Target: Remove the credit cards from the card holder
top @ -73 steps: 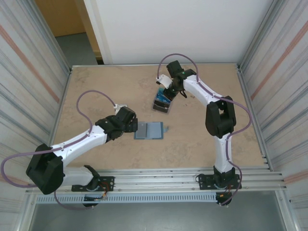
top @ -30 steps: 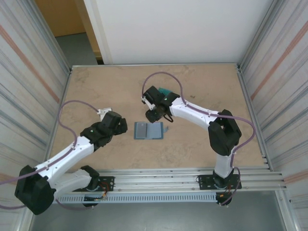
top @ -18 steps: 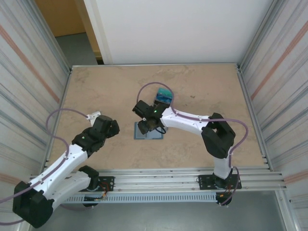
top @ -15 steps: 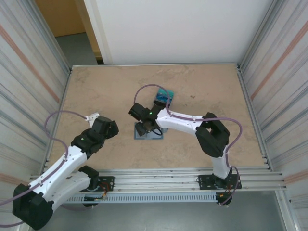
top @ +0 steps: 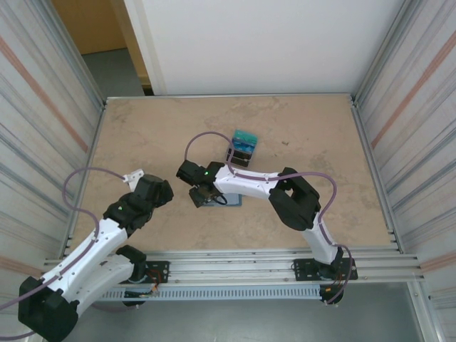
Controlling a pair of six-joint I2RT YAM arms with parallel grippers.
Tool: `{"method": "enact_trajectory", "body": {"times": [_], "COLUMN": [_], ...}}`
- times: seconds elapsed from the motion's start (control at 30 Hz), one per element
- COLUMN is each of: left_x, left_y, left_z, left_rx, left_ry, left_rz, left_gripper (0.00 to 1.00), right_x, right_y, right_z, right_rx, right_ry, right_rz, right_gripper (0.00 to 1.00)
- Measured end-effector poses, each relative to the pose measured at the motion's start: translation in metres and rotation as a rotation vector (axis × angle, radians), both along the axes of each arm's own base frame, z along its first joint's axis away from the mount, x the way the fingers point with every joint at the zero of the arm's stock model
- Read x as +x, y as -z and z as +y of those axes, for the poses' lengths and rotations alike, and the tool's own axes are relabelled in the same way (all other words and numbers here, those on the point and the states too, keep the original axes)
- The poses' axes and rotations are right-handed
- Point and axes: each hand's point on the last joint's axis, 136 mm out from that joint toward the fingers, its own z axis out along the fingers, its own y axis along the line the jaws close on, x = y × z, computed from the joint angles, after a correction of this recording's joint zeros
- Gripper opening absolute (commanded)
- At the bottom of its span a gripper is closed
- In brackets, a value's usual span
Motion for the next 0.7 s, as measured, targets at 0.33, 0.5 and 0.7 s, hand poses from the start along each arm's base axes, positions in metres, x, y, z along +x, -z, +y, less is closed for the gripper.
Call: {"method": "enact_trajectory", "body": {"times": [0.33, 0.5, 0.7], "left_x": [-0.001, -0.001, -0.001], "left_y": [0.002, 0.002, 0.002], "left_z": [0.001, 0.001, 0.001], "left_rx": [0.001, 0.000, 0.000], "left_ry": [-0.004, -0.005, -0.004], "left_rz": [0.005, 0.005, 0.005], "left_gripper": [0.99, 0.99, 0.99], "right_x": [-0.004, -0.003, -0.001], "right_y": [0.018, 0.020, 0.020], "right_z": [-0.001, -0.001, 0.000], "right_rx": [-0.019, -0.018, 0.005], "right_ry": [-0.003, 0.000, 0.021], "right_rz": [0.043, 0.047, 0.059], "right_gripper": [0.58, 0.53, 0.42]}}
